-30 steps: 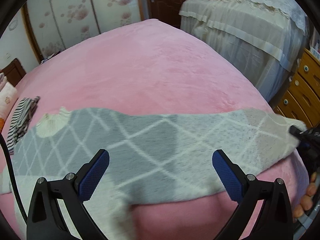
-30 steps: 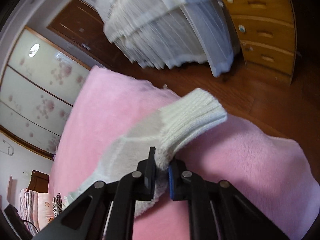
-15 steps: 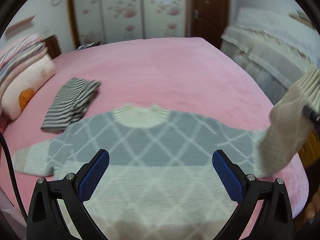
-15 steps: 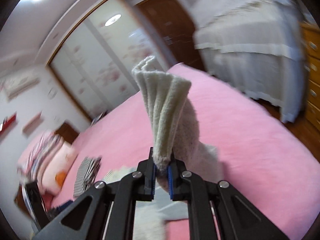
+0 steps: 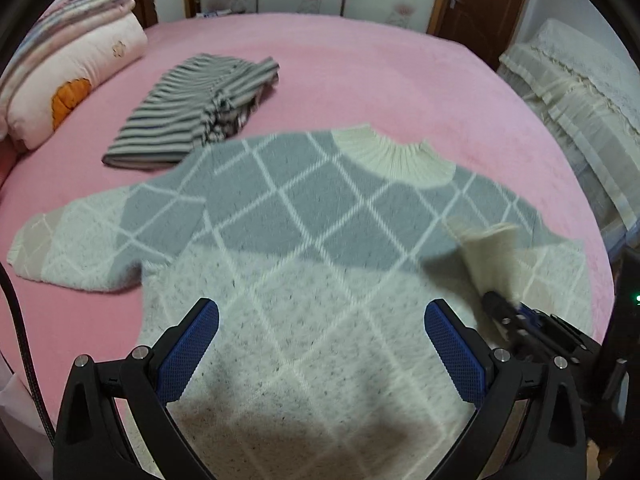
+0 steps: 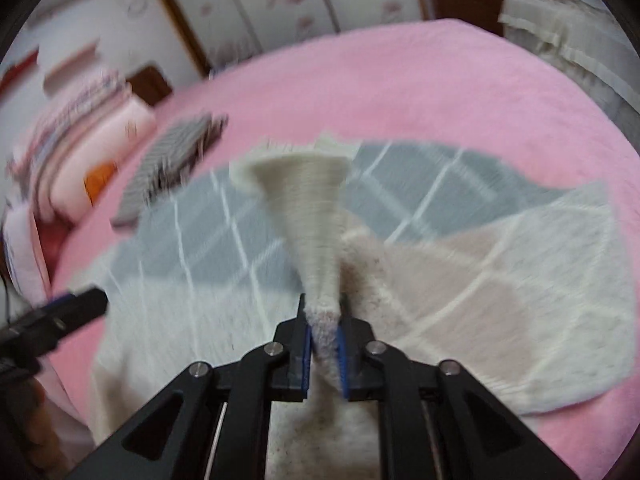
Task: Fold small clothes
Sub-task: 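Lift the cuff with the right gripper, lay sleeve across sweater body, open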
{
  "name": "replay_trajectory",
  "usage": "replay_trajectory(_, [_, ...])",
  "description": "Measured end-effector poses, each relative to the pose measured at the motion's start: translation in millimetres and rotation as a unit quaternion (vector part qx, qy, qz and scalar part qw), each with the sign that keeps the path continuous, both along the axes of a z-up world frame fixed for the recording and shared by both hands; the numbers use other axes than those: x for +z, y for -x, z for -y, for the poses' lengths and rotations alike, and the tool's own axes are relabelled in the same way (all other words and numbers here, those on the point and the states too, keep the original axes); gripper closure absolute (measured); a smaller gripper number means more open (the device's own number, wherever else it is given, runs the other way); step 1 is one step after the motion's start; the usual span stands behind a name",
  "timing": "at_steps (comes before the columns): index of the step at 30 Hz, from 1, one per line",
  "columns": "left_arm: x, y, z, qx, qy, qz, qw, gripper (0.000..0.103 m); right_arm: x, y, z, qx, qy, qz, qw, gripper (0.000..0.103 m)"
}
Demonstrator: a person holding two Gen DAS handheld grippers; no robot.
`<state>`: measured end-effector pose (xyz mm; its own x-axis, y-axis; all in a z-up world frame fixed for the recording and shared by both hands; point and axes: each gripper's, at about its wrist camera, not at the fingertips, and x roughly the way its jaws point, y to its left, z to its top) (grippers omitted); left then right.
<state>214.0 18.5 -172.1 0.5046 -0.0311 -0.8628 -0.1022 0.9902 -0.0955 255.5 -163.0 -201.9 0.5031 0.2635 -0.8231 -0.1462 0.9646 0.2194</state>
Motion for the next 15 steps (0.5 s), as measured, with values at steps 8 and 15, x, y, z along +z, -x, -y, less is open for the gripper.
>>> replay_trajectory(8, [-19.0,-12.1,9.7,-0.022,0.072,-0.035,0.9965,0.007,23.6,50.7,7.3,0.025,0.02,0.048,0.998,0.051])
replay_trajectory(15, [-36.0,-26.4,30.8,-0.05,0.179,-0.063,0.9806,0.011,45.0,89.3,41.2,0.003,0.039,0.083,0.996,0.05])
